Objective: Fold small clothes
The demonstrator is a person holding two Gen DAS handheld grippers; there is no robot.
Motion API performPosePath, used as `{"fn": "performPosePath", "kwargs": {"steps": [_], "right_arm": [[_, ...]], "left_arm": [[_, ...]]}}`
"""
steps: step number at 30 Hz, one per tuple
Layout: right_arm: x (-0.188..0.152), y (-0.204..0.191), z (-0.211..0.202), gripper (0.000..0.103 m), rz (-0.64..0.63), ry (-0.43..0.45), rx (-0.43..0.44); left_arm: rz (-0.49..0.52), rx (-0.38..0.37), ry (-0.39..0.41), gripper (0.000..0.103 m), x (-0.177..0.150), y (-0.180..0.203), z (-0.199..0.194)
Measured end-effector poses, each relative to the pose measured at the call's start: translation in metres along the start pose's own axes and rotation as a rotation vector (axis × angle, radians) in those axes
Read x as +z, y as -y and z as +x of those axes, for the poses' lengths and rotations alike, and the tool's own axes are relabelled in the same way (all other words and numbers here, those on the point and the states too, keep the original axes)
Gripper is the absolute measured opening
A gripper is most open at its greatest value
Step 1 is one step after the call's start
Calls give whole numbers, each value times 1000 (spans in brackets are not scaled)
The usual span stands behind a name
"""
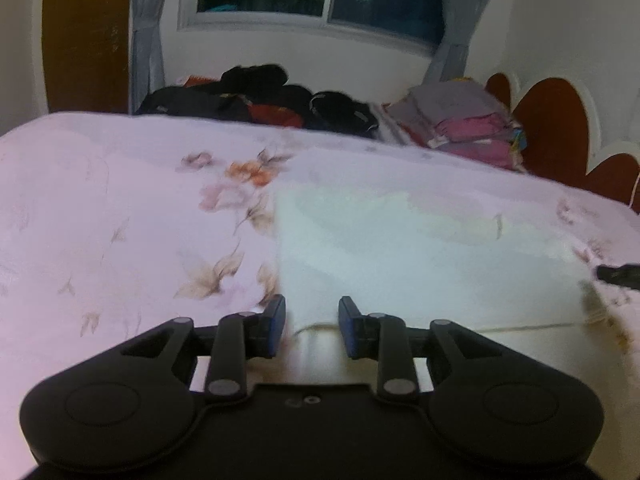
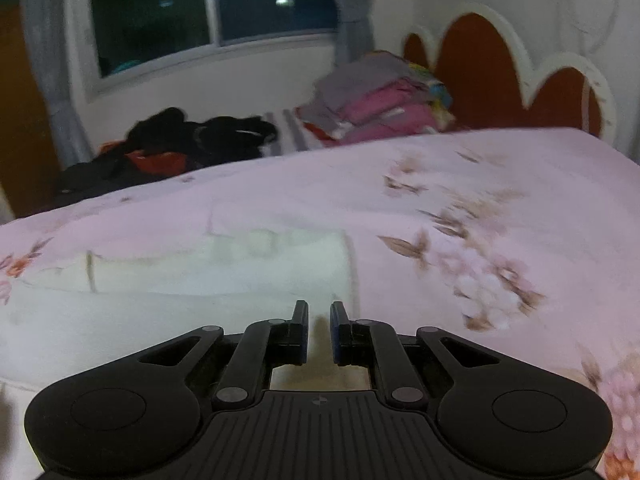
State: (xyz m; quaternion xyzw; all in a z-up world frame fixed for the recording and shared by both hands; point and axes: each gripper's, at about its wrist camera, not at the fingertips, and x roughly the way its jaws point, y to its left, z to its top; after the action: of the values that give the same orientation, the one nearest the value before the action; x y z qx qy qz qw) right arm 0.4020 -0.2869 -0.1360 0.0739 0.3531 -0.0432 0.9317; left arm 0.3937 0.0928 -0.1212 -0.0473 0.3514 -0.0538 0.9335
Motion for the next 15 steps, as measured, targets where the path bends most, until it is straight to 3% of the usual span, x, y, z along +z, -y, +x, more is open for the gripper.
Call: {"fn": "performPosePath", "kwargs": {"steps": [5,11,13,14,15], "right_arm": [[-1,-31,12,10,-46,-34,78],[3,-57,23,13,-105,-47,132],[4,-63,27,40,-115,-45,135],[4,-65,27,67,-118,-37,135],[4,-66,27,71,-123,-23,138]], "left_arm": [[-18,-50,-4,36,17,21,17],[14,-60,-35,41,24,42,49],[17,-60,-42,42,27,45,59],[20,-53,-43,43,28,46,63],[24,-47,-43,43,29,47,67]]}}
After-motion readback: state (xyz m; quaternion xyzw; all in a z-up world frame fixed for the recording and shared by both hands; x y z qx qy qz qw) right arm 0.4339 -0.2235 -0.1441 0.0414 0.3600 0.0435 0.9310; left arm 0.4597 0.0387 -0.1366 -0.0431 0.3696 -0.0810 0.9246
